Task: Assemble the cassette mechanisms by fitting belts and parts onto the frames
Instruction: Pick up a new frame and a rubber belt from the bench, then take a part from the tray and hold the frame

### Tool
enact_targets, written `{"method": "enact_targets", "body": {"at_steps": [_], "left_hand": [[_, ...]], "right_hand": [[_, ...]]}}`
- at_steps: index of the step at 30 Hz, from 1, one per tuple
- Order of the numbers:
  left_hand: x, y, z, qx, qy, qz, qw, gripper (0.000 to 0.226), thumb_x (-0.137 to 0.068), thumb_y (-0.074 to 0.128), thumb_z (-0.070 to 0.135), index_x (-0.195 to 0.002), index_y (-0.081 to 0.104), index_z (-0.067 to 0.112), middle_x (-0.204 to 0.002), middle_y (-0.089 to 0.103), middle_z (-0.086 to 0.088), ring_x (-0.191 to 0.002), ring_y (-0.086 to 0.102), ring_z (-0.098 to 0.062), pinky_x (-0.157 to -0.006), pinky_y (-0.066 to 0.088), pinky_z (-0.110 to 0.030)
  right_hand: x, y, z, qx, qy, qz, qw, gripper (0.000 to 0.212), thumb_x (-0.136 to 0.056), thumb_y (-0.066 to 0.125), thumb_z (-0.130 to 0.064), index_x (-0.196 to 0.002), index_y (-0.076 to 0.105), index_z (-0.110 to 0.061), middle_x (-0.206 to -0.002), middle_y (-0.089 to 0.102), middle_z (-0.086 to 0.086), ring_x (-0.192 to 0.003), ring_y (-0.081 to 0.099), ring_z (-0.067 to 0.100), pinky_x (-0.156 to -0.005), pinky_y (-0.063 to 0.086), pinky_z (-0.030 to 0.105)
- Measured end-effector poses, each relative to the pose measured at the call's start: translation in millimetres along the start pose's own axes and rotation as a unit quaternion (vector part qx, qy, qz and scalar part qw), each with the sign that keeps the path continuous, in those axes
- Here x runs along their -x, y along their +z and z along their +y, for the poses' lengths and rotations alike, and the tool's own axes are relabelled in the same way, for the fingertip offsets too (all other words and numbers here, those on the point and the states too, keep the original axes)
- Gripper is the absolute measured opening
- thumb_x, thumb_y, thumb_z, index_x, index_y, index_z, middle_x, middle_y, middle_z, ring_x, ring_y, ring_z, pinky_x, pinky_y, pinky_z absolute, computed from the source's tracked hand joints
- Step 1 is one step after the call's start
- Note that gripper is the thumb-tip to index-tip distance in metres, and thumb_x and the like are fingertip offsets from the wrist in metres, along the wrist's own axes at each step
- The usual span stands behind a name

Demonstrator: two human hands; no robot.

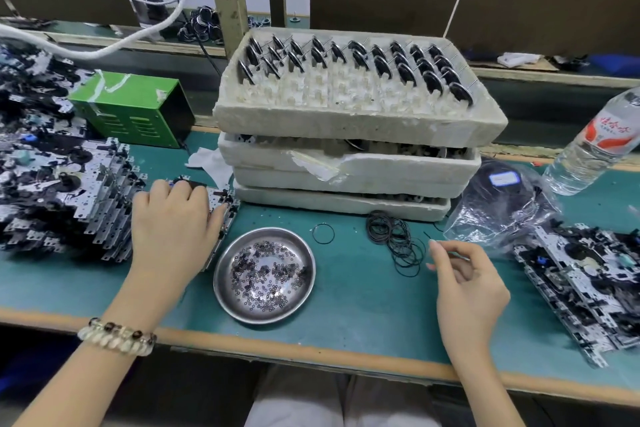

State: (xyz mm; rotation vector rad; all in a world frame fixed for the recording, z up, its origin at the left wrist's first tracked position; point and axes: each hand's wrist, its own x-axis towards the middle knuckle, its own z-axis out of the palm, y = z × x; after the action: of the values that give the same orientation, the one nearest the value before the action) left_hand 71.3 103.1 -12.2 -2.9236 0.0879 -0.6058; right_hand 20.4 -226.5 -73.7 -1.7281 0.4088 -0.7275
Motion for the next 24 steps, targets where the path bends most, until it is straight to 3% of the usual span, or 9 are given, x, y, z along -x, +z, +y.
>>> {"method": "enact_targets", "body": {"at_steps": [2, 5, 9, 12, 14, 18, 20, 22, 24], "left_hand": [[-2, 3, -2, -0.006, 0.024, 0.007, 1.000, 0.034, -0.091, 0.052, 0.026, -0.069, 0.057, 0.001, -0.068, 0.057, -0.020, -0.069, 0.053, -0.036, -0.062, 0.037, -0.045], [-7, 1, -6, 0.000, 0.049, 0.013, 0.999, 0.031, -0.091, 0.051, 0.020, -0.068, 0.059, 0.000, -0.066, 0.059, -0.020, -0.066, 0.054, -0.036, -0.059, 0.039, -0.042], [-17, -4, -19, 0.059, 0.019, 0.026, 0.998, 0.037, -0.099, 0.051, 0.018, -0.066, 0.056, 0.001, -0.064, 0.056, -0.017, -0.067, 0.052, -0.036, -0.055, 0.041, -0.042], [-29, -6, -33, 0.145, -0.030, 0.015, 0.989, 0.036, -0.097, 0.061, 0.017, -0.066, 0.051, 0.004, -0.066, 0.047, -0.010, -0.071, 0.046, -0.031, -0.060, 0.038, -0.041], [-36, -9, -43, 0.163, -0.043, 0.032, 0.985, 0.036, -0.095, 0.065, 0.013, -0.063, 0.050, 0.004, -0.063, 0.042, -0.007, -0.068, 0.043, -0.029, -0.061, 0.030, -0.038], [-43, -12, -65, 0.194, -0.051, 0.062, 0.978, 0.040, -0.097, 0.063, 0.021, -0.061, 0.045, 0.017, -0.060, 0.041, -0.001, -0.059, 0.041, -0.027, -0.060, 0.036, -0.040], [-45, -11, -74, 0.245, -0.057, 0.063, 0.966, 0.040, -0.099, 0.056, 0.037, -0.063, 0.045, 0.023, -0.061, 0.044, -0.002, -0.061, 0.044, -0.025, -0.065, 0.043, -0.047], [-46, -13, -76, 0.308, -0.083, 0.052, 0.946, 0.044, -0.097, 0.051, 0.050, -0.067, 0.049, 0.017, -0.063, 0.046, -0.006, -0.065, 0.047, -0.026, -0.069, 0.045, -0.053], [-45, -22, -69, 0.350, -0.102, 0.042, 0.930, 0.043, -0.093, 0.051, 0.057, -0.074, 0.055, 0.018, -0.063, 0.049, -0.006, -0.065, 0.049, -0.027, -0.071, 0.046, -0.049]], "right_hand": [[-1, 0, 0, 0.017, -0.010, -0.008, 1.000, 0.009, -0.090, 0.070, -0.020, -0.084, 0.064, -0.023, -0.081, 0.070, -0.001, -0.079, 0.071, 0.022, -0.070, 0.050, 0.015], [2, 1, -1, 0.034, -0.037, -0.041, 0.998, 0.008, -0.094, 0.063, -0.022, -0.088, 0.058, -0.025, -0.078, 0.070, -0.003, -0.075, 0.071, 0.014, -0.072, 0.051, 0.022], [6, 4, 0, 0.089, -0.114, -0.130, 0.981, 0.007, -0.097, 0.053, -0.021, -0.092, 0.049, -0.024, -0.082, 0.067, -0.003, -0.073, 0.069, -0.002, -0.065, 0.044, 0.011], [7, 8, 1, 0.145, -0.148, -0.153, 0.966, 0.002, -0.097, 0.052, -0.020, -0.095, 0.052, -0.020, -0.092, 0.065, -0.004, -0.089, 0.065, 0.014, -0.081, 0.050, 0.034], [8, 8, 0, 0.139, -0.157, -0.134, 0.968, 0.003, -0.097, 0.052, -0.023, -0.096, 0.054, -0.021, -0.098, 0.065, -0.005, -0.094, 0.062, 0.016, -0.085, 0.048, 0.033], [4, 3, -2, 0.103, -0.146, -0.033, 0.983, 0.008, -0.093, 0.065, -0.012, -0.089, 0.060, -0.017, -0.087, 0.063, -0.004, -0.083, 0.057, 0.006, -0.080, 0.039, 0.009], [4, 0, -3, 0.074, -0.117, 0.000, 0.990, 0.012, -0.090, 0.069, -0.012, -0.084, 0.061, -0.020, -0.078, 0.060, -0.003, -0.073, 0.054, 0.010, -0.072, 0.039, 0.009], [3, -1, -2, 0.042, -0.076, 0.014, 0.996, 0.014, -0.089, 0.070, -0.018, -0.082, 0.062, -0.026, -0.070, 0.057, -0.002, -0.065, 0.051, 0.014, -0.065, 0.041, 0.016], [3, -1, -2, 0.020, -0.047, 0.022, 0.998, 0.014, -0.089, 0.071, -0.021, -0.080, 0.062, -0.029, -0.066, 0.056, -0.003, -0.062, 0.050, 0.016, -0.061, 0.042, 0.020]]}}
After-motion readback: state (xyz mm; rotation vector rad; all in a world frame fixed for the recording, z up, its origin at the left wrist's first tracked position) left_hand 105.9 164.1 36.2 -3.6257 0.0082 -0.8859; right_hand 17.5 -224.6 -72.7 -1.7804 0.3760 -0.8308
